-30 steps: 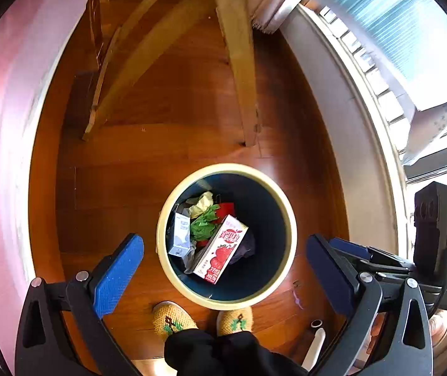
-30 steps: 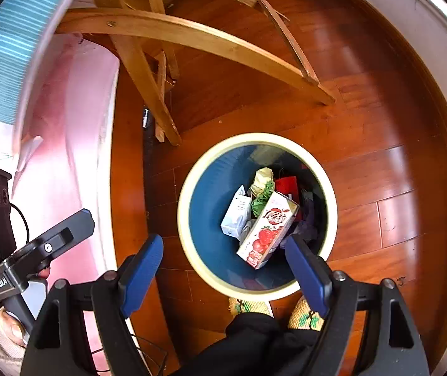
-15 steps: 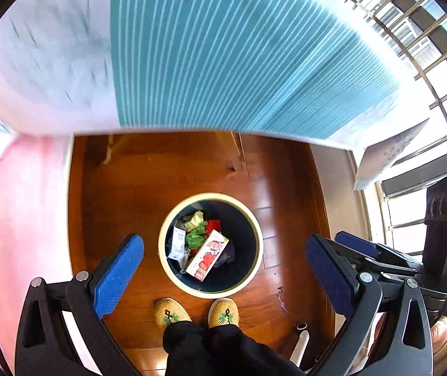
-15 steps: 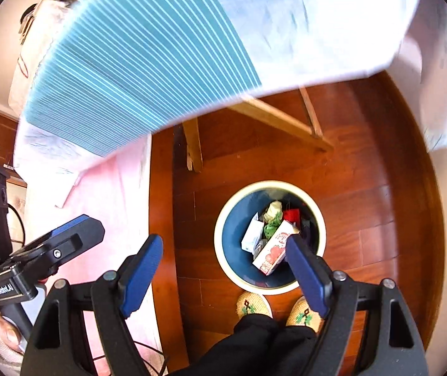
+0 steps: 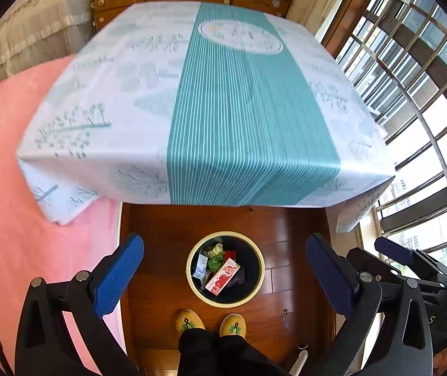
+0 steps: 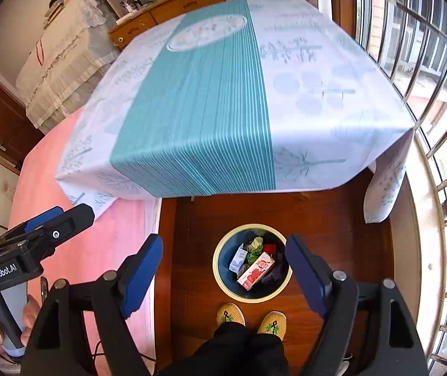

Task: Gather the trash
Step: 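Raise both tools from the bin back toward the cleared table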

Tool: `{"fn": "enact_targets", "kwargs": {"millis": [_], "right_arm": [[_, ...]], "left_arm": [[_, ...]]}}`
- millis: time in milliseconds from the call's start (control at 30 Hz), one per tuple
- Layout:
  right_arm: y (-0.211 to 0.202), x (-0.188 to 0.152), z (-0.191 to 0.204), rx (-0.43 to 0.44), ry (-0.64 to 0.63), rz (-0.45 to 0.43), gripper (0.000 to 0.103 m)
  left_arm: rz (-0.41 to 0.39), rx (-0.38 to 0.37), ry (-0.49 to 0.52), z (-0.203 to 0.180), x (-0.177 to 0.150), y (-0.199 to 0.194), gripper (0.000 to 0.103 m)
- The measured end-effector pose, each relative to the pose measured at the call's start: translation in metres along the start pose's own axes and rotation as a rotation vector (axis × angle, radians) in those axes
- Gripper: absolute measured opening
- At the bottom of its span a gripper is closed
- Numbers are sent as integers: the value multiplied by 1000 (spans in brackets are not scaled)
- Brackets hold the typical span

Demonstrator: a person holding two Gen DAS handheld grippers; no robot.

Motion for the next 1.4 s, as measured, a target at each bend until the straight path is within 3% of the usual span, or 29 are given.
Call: {"fn": "enact_targets", "kwargs": {"millis": [300, 667, 1400], "right_arm": [[-61, 38, 18, 0, 1, -60, 81], [-106, 71, 36, 4, -49, -157, 81], [-132, 81, 39, -21, -71, -228, 81]], "left_arm": [[-81, 53, 7, -12, 33, -71, 102], [-168, 95, 2, -23, 58, -118, 102], [-212, 112, -15, -34, 64, -133, 102]]}}
Point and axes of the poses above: each gripper's, at about its wrist camera, not at the fingertips, and y roughly the way its jaws point, z to its left, x to its top, the point moved 10 cm from there along y, roughly the way its jaws point, and after that the axes turned 2 degrees about -y, right-handed, at the moved point
